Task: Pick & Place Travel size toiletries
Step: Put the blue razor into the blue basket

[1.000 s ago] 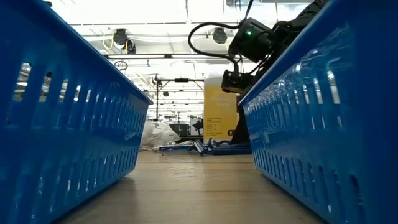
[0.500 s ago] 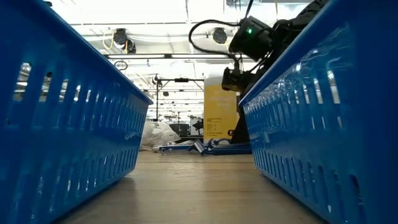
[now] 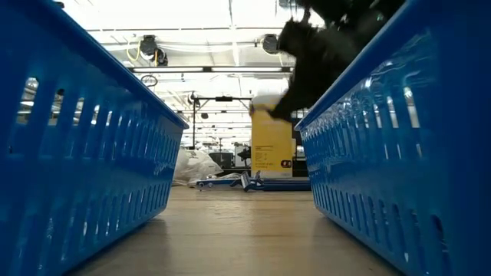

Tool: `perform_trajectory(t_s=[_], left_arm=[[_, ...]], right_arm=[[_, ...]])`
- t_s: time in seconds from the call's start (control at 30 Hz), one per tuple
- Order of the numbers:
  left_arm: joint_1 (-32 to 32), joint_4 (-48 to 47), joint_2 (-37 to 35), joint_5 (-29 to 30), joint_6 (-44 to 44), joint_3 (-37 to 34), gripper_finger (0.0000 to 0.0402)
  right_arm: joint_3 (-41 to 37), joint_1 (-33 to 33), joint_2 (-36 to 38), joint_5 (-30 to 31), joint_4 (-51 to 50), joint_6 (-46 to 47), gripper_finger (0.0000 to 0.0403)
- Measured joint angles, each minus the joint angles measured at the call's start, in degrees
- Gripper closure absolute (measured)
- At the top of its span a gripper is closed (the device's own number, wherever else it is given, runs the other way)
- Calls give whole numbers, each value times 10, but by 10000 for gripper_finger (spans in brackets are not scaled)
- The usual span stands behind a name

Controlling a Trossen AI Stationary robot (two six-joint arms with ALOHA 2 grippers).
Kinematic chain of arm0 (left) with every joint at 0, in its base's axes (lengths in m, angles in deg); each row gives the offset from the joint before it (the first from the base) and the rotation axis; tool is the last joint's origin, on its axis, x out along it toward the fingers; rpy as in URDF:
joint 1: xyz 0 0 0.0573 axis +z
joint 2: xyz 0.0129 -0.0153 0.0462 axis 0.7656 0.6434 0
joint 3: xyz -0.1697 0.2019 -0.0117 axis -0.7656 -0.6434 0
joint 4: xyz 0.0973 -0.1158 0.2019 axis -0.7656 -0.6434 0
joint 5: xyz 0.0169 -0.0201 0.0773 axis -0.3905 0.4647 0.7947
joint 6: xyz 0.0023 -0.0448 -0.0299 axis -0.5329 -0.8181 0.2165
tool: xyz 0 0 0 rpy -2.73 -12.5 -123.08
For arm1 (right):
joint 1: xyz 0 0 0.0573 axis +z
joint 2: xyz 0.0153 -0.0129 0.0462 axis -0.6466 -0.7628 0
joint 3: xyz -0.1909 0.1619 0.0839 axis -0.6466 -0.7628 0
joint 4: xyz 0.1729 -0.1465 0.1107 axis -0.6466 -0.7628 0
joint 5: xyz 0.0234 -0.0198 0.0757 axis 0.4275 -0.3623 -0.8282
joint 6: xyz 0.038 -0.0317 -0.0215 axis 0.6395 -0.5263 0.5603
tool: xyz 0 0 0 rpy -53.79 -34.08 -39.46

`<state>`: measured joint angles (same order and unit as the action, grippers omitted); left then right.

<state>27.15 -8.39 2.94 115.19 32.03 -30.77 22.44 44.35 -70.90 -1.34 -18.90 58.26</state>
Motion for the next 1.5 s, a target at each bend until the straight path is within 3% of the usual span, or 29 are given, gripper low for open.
perform_trajectory(t_s=[0.27,0.4,0.63,0.83,1.27,1.5], left_arm=[[0,0,0,0,0,0,162],[0,0,0,0,0,0,162],[0,0,0,0,0,0,162],[0,0,0,0,0,0,162],[0,0,0,0,0,0,162],[0,0,0,0,0,0,162]], right_arm=[[0,82,2,-209,135,-30,378],[0,129,2,-280,182,-20,378],[0,192,-55,-283,254,-3,380],[-1,203,-119,-327,297,5,379],[0,192,-124,-325,316,13,304],[0,180,-124,-323,316,15,288]])
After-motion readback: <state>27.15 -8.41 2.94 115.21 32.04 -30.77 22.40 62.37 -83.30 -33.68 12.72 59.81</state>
